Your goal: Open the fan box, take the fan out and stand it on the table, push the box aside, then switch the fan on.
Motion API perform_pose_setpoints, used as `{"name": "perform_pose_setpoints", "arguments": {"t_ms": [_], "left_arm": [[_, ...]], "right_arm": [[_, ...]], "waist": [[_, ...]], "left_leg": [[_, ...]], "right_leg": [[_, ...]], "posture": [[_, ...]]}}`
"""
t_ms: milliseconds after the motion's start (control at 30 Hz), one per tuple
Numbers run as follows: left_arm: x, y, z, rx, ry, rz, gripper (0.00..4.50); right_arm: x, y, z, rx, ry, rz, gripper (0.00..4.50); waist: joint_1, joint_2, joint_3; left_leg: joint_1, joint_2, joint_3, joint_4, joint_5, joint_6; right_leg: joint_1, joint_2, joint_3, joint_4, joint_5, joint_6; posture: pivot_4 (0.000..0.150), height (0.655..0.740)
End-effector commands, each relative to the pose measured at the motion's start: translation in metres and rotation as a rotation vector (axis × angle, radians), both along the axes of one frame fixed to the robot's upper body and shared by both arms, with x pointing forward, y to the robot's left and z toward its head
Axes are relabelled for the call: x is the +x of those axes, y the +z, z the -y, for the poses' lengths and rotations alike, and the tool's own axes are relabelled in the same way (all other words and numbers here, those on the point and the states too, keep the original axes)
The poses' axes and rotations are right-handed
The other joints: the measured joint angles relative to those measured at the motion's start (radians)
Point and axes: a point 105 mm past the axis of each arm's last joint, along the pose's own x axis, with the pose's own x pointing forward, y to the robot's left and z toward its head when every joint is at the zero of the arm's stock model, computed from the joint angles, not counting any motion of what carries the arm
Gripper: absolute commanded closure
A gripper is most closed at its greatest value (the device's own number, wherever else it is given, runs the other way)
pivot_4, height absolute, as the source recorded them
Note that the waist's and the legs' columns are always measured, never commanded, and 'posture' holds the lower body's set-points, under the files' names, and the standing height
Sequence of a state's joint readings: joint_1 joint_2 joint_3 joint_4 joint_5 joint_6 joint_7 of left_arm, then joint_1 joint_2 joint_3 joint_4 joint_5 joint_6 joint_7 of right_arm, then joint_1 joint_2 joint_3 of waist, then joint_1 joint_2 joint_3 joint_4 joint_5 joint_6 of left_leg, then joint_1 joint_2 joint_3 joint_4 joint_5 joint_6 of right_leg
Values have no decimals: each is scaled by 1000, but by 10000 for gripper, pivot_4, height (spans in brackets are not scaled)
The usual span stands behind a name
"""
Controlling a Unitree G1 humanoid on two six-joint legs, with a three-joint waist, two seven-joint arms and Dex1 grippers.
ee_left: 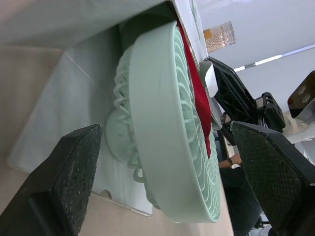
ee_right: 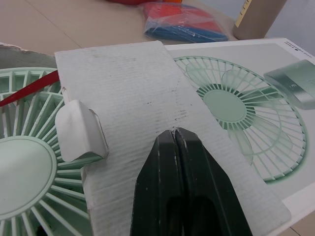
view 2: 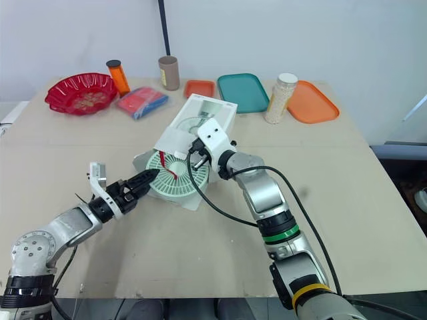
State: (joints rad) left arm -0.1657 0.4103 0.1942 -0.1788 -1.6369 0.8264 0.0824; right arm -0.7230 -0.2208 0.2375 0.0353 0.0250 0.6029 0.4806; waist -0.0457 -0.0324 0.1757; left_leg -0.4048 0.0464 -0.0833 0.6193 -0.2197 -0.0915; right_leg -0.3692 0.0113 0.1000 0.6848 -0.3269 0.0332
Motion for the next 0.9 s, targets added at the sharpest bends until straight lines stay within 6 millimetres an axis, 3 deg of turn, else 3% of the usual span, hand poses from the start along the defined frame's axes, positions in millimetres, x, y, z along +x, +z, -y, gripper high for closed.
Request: {"name": "perform_pose_setpoints", "arguments": {"t_ms": [33,167,233,267,400,700,733,767,900], "left_arm": [[5,6,2,-31,29,6,748],[7,9,0,-55,61,6,748],[7,9,0,-51,64,6,6088],[7,9,0,-51,66,4,6721],[7,9,1,-51,70,-1,20956],[5,10,5,-109,86,-23,20956],[3,10,6,-111,88,-28,24683],[1,9,5,-111,91,-36,25691],[-10,6,2,-105,96,-65,26454]], "right_arm": [[0,-23,5,-46,-20,-72,45000],[0,-22,6,-46,-21,-71,45000],[0,-23,6,-47,-20,-72,45000],[0,-23,5,-47,-19,-73,45000],[-1,-22,4,-44,-16,-73,45000],[0,-22,4,-44,-20,-71,45000],[1,-22,4,-43,-22,-72,45000],[1,-22,4,-44,-23,-71,45000],[1,-20,5,-41,-32,-70,45000]], "waist": [[0,0,0],[0,0,0],[0,0,0],[0,0,0],[0,0,0],[1,0,0],[1,0,0],[1,0,0],[0,0,0]], "left_leg": [[0,0,0,0,0,0],[0,0,0,0,0,0],[0,0,0,0,0,0],[0,0,0,0,0,0],[0,0,0,0,0,0],[0,0,-1,1,1,-1],[0,0,-1,1,1,-1],[0,0,-1,1,1,-1],[1,0,-1,1,0,-1]], "right_leg": [[0,0,0,0,0,0],[0,0,0,0,0,0],[0,0,0,0,0,0],[0,0,0,0,0,0],[0,0,0,0,0,0],[1,0,-1,0,0,0],[1,0,-1,0,0,0],[1,0,-1,0,0,0],[1,0,0,0,0,0]], "posture": [[1500,7400],[1500,7400],[1500,7400],[1500,7400],[1500,7400],[1500,7400],[1500,7400],[1500,7400],[1500,7400]]}}
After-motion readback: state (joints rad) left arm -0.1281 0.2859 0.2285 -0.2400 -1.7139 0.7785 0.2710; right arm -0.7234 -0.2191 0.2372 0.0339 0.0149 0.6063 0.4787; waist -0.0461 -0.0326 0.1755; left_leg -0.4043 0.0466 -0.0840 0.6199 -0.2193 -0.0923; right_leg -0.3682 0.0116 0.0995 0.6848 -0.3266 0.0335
